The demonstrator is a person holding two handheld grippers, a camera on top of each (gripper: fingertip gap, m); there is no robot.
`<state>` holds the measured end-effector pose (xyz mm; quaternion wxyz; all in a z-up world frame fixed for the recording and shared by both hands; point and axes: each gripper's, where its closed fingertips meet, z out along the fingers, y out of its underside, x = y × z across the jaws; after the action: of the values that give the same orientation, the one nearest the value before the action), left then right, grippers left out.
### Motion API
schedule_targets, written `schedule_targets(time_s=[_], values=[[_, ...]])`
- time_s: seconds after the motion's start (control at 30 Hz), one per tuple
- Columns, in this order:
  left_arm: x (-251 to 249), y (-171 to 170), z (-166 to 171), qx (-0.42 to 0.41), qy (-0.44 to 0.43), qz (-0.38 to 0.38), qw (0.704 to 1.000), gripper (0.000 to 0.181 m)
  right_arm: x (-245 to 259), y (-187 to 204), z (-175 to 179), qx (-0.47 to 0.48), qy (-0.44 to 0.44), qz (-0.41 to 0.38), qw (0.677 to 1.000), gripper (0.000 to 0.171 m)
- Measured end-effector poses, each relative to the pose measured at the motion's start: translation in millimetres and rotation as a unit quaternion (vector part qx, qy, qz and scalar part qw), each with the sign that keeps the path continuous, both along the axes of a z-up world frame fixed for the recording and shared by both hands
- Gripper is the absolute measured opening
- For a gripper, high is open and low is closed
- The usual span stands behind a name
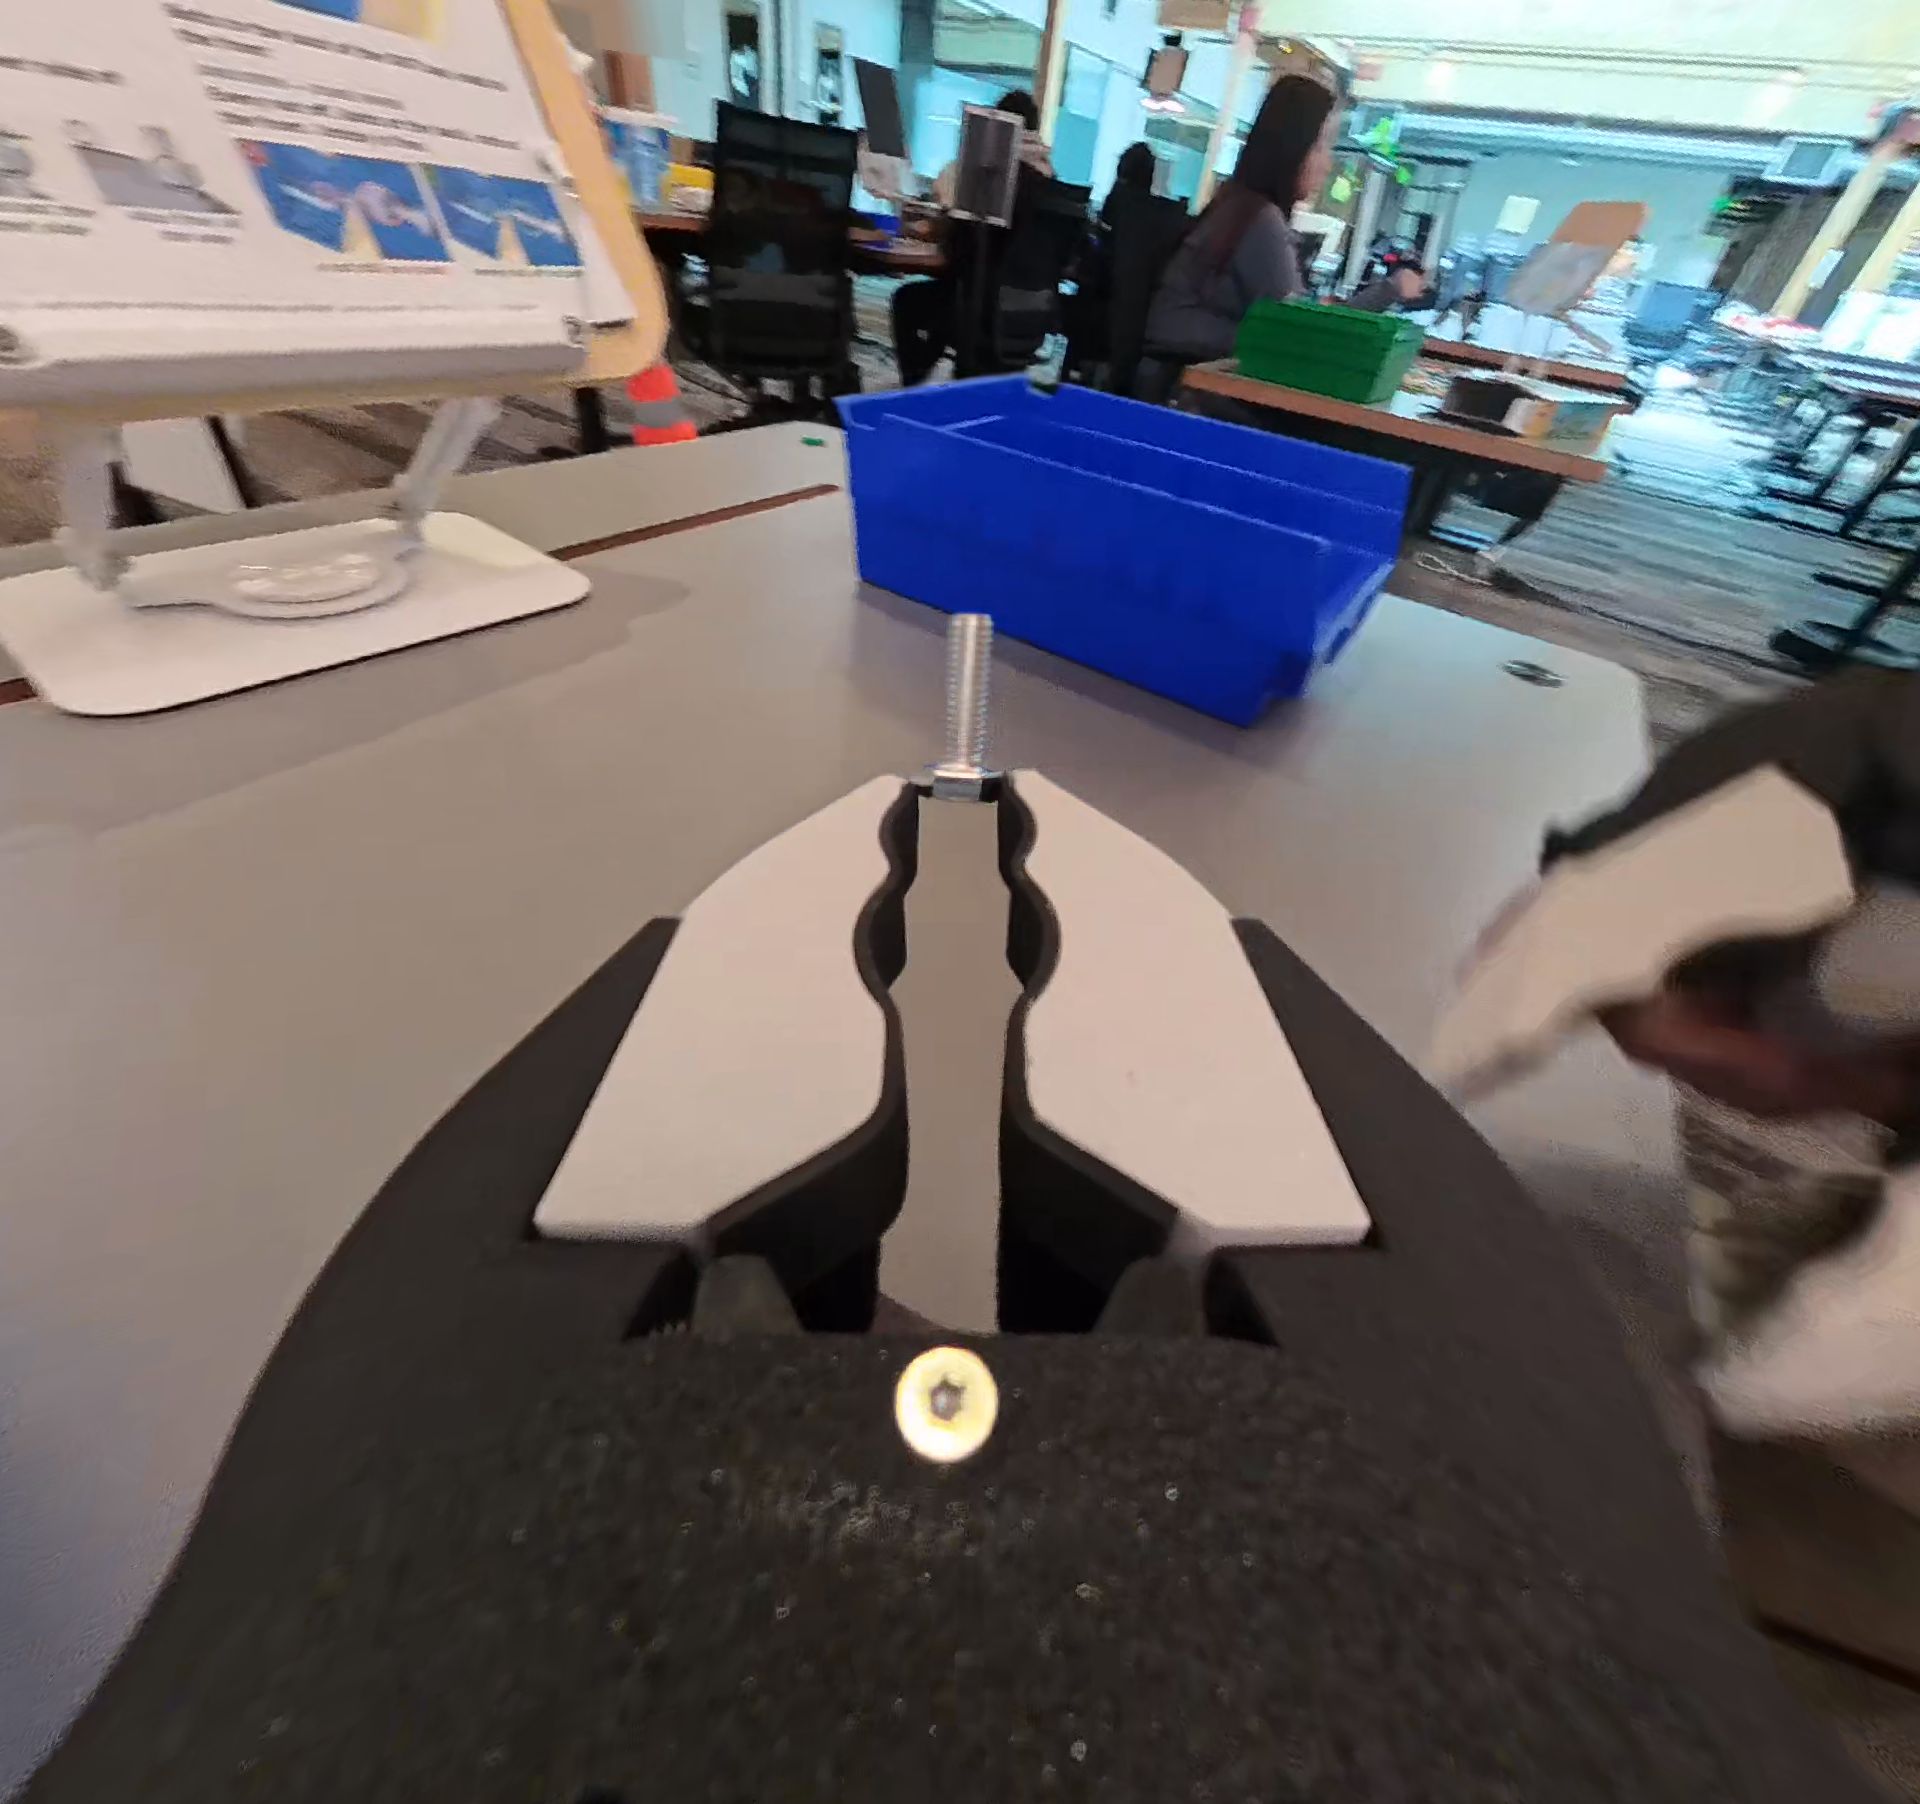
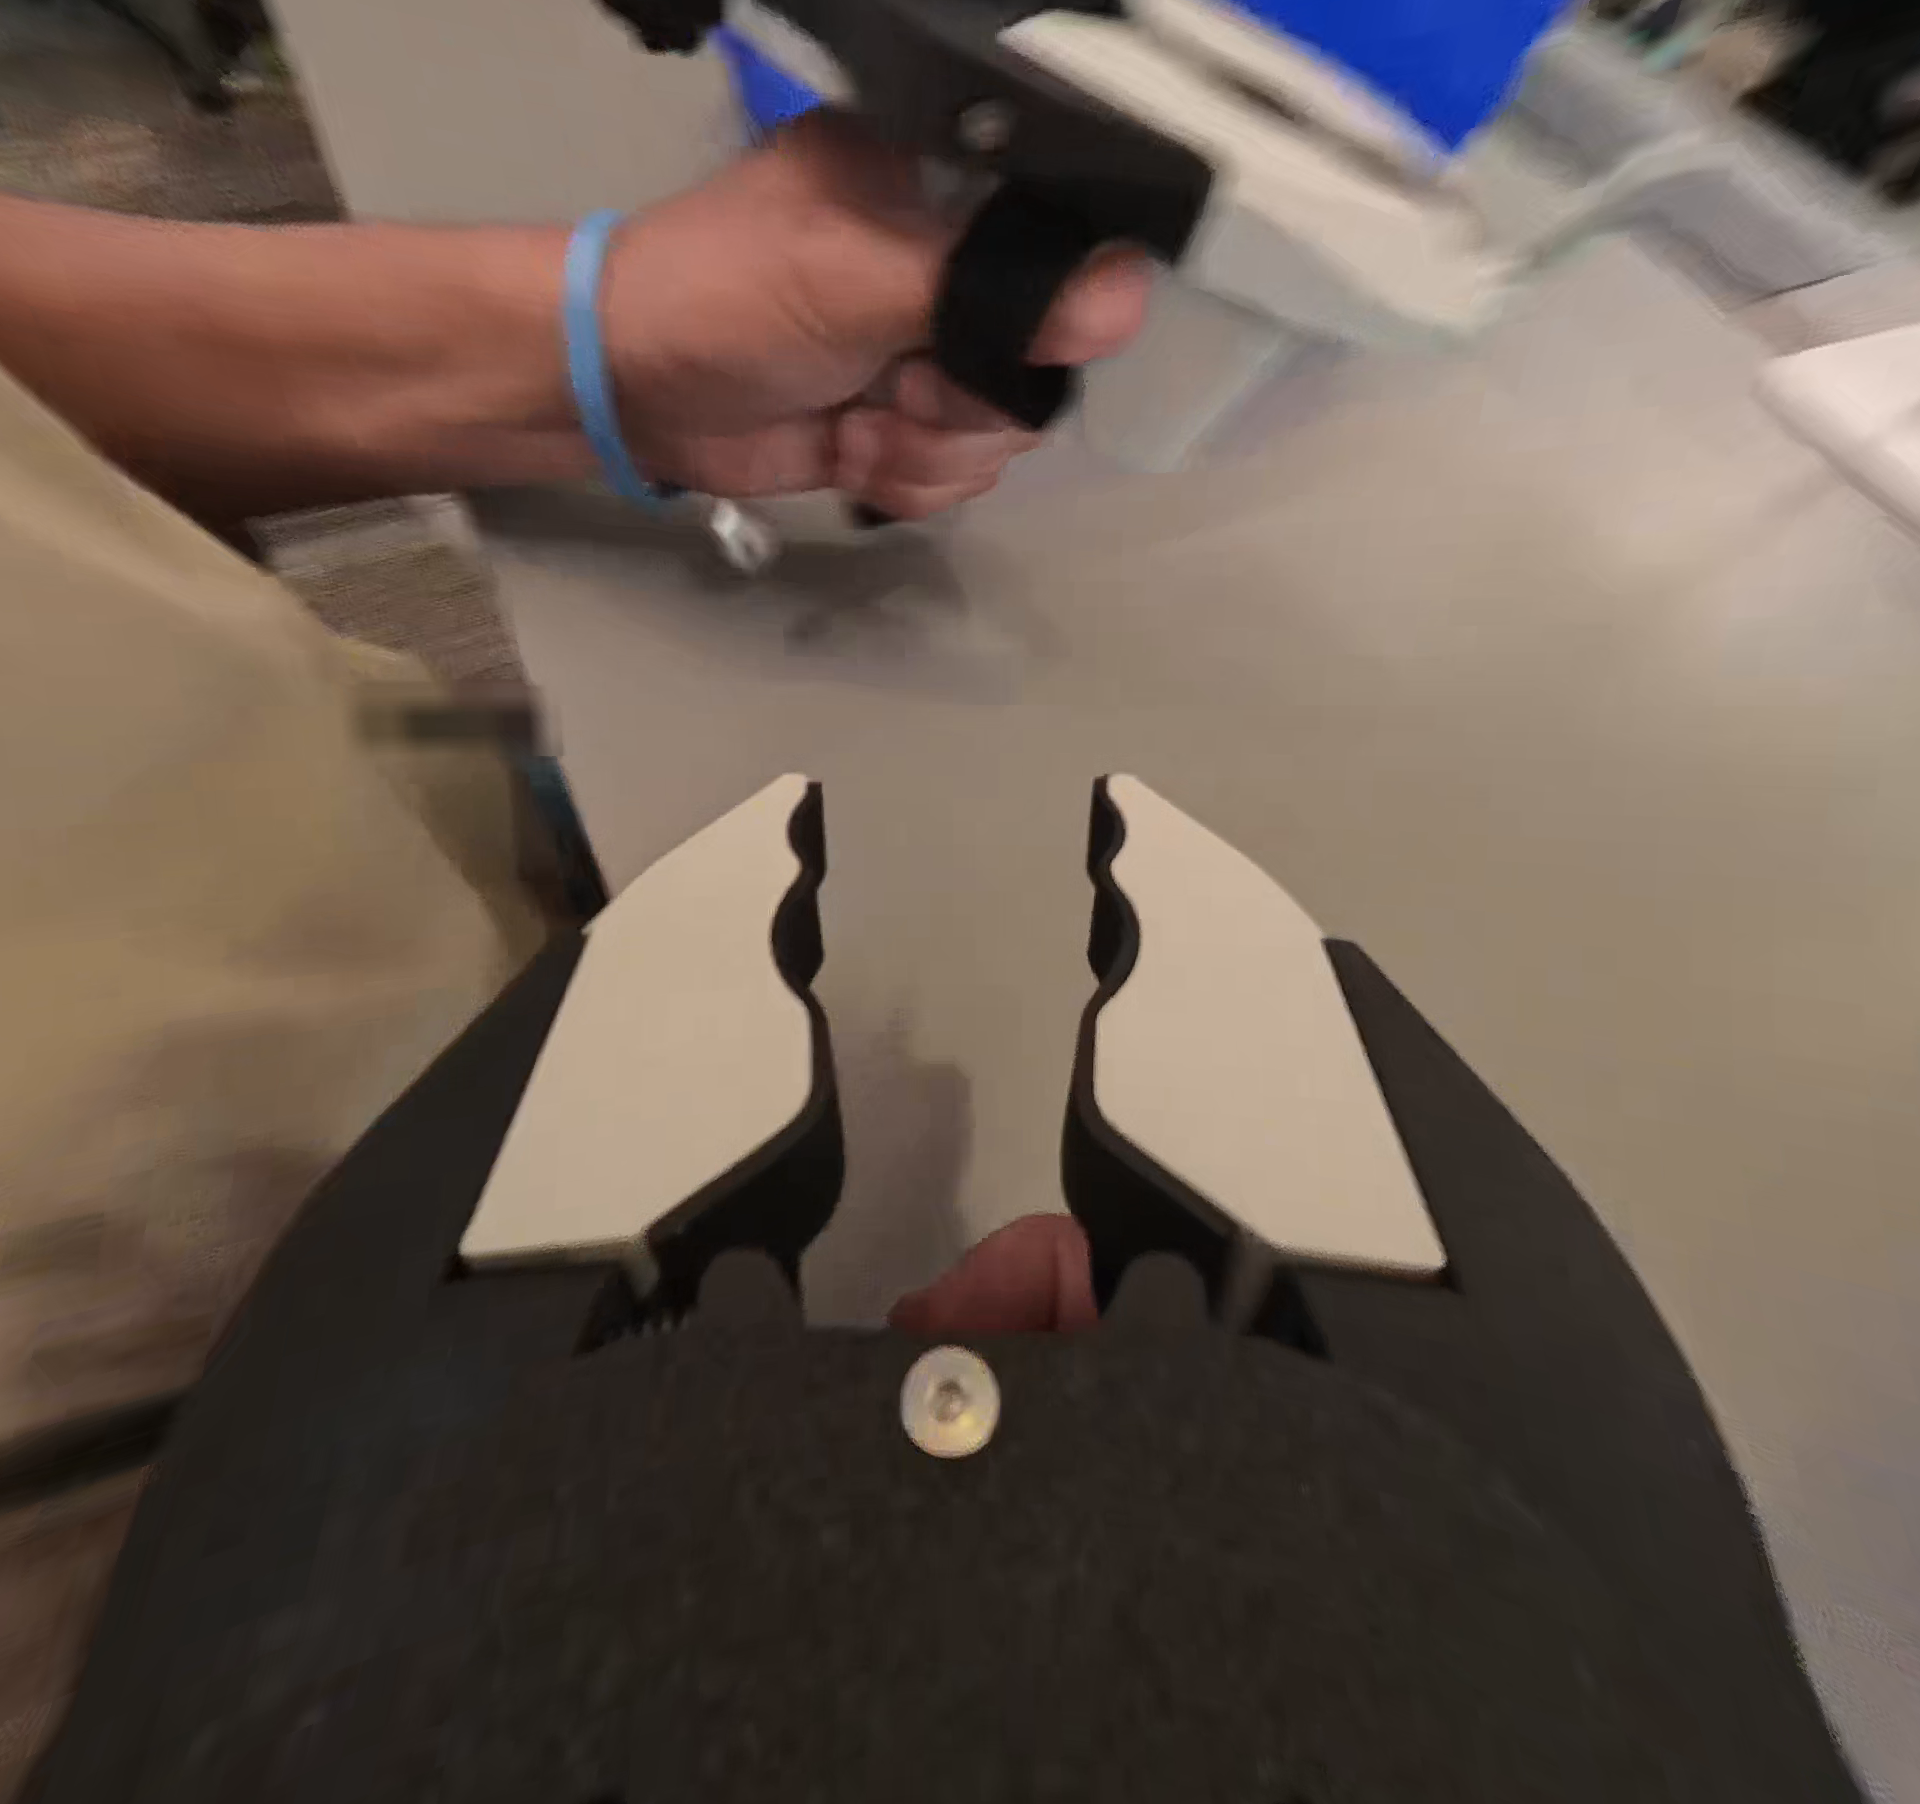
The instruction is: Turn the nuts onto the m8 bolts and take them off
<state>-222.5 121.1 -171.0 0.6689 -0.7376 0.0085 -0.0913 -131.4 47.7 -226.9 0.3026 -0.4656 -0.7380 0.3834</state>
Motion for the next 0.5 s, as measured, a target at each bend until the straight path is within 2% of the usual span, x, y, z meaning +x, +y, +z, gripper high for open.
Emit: schedule_targets(time_s=[0.07,0.13,0.3,0.4,0.5], values=[[-13,7,-11,-0.009,-0.011,0.049,0.999,0.015,-13,-14,-14,0.013,-0.024,0.031,0.999,0.051],[-16,12,-6,0.003,0.034,0.081,0.996,0.015,-18,-9,-15,0.021,-0.021,0.028,0.999,0.050],[-8,17,-4,0.012,0.045,0.064,0.997,0.015,4,-12,-17,0.009,-0.030,0.056,0.998,0.052],[-5,15,-2,0.020,0.021,0.049,0.998,0.015,17,22,-7,-0.025,-0.023,0.021,0.999,0.050],[1,14,-1,0.021,0.040,0.044,0.998,0.015,33,52,1,-0.023,-0.011,-0.013,1.000,0.047]])
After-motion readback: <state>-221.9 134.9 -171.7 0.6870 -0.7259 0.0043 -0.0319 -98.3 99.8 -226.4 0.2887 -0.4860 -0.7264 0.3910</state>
